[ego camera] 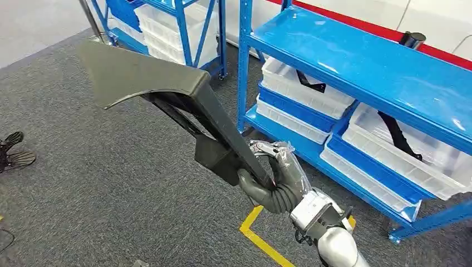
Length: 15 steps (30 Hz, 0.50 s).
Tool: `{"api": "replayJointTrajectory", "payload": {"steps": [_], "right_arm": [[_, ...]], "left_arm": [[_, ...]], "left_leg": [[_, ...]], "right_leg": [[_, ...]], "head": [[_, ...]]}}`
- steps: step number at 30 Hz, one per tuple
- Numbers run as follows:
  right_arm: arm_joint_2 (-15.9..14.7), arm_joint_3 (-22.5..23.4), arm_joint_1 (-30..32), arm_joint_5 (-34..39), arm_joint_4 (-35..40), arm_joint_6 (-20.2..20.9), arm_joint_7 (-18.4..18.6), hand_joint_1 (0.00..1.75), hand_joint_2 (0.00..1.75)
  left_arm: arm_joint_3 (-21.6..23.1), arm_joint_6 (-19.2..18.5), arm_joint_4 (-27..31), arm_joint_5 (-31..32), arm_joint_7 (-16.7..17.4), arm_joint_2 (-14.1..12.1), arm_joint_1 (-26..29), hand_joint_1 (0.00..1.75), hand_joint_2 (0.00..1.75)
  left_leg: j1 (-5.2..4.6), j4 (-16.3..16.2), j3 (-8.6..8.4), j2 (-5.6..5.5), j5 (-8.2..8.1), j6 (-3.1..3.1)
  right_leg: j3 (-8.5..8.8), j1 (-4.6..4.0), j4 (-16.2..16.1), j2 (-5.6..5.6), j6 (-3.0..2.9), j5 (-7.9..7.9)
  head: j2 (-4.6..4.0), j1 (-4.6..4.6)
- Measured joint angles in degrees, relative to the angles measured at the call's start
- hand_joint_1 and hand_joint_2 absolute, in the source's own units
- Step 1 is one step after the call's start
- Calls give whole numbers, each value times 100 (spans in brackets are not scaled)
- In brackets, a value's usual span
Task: Take the parts from the cabinet and place them on the table.
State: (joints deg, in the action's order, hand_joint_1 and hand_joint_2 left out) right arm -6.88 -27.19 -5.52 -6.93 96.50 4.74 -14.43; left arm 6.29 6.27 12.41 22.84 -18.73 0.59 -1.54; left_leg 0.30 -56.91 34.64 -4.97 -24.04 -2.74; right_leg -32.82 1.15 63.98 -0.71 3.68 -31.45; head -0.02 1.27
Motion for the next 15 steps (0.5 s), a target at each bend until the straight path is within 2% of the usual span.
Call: {"api": "replayJointTrajectory", "payload": {"steps": [1, 2, 3, 5, 6, 7, 8, 9, 10, 11, 12, 13, 14, 15], "right_arm": [[0, 4, 3, -18, 0, 0, 2, 175, 175], [-2, 15, 24, -35, 2, -7, 2, 175, 175], [-4, 33, 57, -42, 18, -13, 9, 175, 175], [-2, 57, 88, -81, 44, -18, 13, 175, 175], [7, 55, 88, -85, 59, -17, 13, 175, 175], [22, 59, 85, -96, 77, -17, 13, 175, 175], [39, 63, 106, -105, 92, -20, 13, 175, 175], [41, 74, 117, -105, 109, -22, 11, 175, 175], [44, 76, 126, -114, 111, -22, 11, 175, 175], [44, 81, 134, -111, 109, -22, 13, 175, 175], [50, 81, 141, -111, 109, -22, 13, 175, 175], [52, 81, 142, -111, 111, -22, 13, 175, 175], [65, 87, 143, -111, 111, -22, 13, 175, 175], [90, 94, 148, -120, 116, -24, 13, 175, 175]], "left_arm": [[4, 48, 15, 33, 2, 2, 0, 0, 175], [13, 126, 30, 70, 2, 2, -21, 0, 175], [22, 171, 44, 85, 9, 7, -23, 0, 175], [41, 212, 59, 114, 22, 7, -11, 0, 175], [42, 225, 59, 118, 33, -2, -3, 0, 175], [44, 232, 59, 120, 48, -11, 1, 0, 175], [46, 236, 66, 127, 50, -2, -8, 0, 175], [46, 243, 74, 127, 50, -2, -32, 0, 175], [48, 243, 76, 127, 50, 0, -49, 0, 175], [52, 240, 76, 131, 50, 4, -51, 0, 175], [55, 240, 76, 146, 50, 4, -41, 0, 175], [59, 243, 76, 171, 50, 4, -35, 0, 175], [63, 249, 76, 186, 50, 4, -35, 0, 175], [66, 260, 79, 190, 50, -4, -36, 0, 175]], "left_leg": [[9, -28, 17, -74, -1, 23], [-36, -115, 79, -156, -17, 77], [-18, -104, 113, -218, 1, 109], [13, -61, 147, -326, 56, 195], [10, -60, 166, -405, 82, 235], [2, -123, 219, -149, 9, 246], [-24, -355, 325, 201, -176, 271], [-3, -766, 516, 375, -409, 299], [18, -1226, 727, 449, -618, 318], [33, -1636, 920, 468, -774, 336], [45, -1871, 1028, 480, -809, 349], [48, -1780, 973, 484, -714, 350], [48, -1445, 781, 502, -517, 343], [47, -958, 501, 573, -300, 323]], "right_leg": [[220, 42, -468, -217, 47, 169], [272, 65, -671, -466, 23, 173], [246, 55, -639, -361, -52, 182], [281, 2, -619, -260, -137, 204], [282, 49, -647, -181, -195, 243], [296, 85, -662, -105, -229, 264], [298, 72, -665, -38, -283, 264], [295, 53, -664, 43, -317, 259], [292, 31, -663, 131, -323, 256], [286, 16, -662, 216, -334, 249], [285, 9, -661, 311, -339, 245], [286, 8, -661, 382, -340, 241], [293, 8, -661, 455, -343, 236], [303, 8, -661, 517, -342, 228]], "head": [[0, -2], [0, 0], [0, -9], [0, -7], [0, -9], [0, -9], [0, -66], [0, -70], [0, -70], [0, -70], [0, -70], [0, -70], [0, -70], [0, -70]]}}
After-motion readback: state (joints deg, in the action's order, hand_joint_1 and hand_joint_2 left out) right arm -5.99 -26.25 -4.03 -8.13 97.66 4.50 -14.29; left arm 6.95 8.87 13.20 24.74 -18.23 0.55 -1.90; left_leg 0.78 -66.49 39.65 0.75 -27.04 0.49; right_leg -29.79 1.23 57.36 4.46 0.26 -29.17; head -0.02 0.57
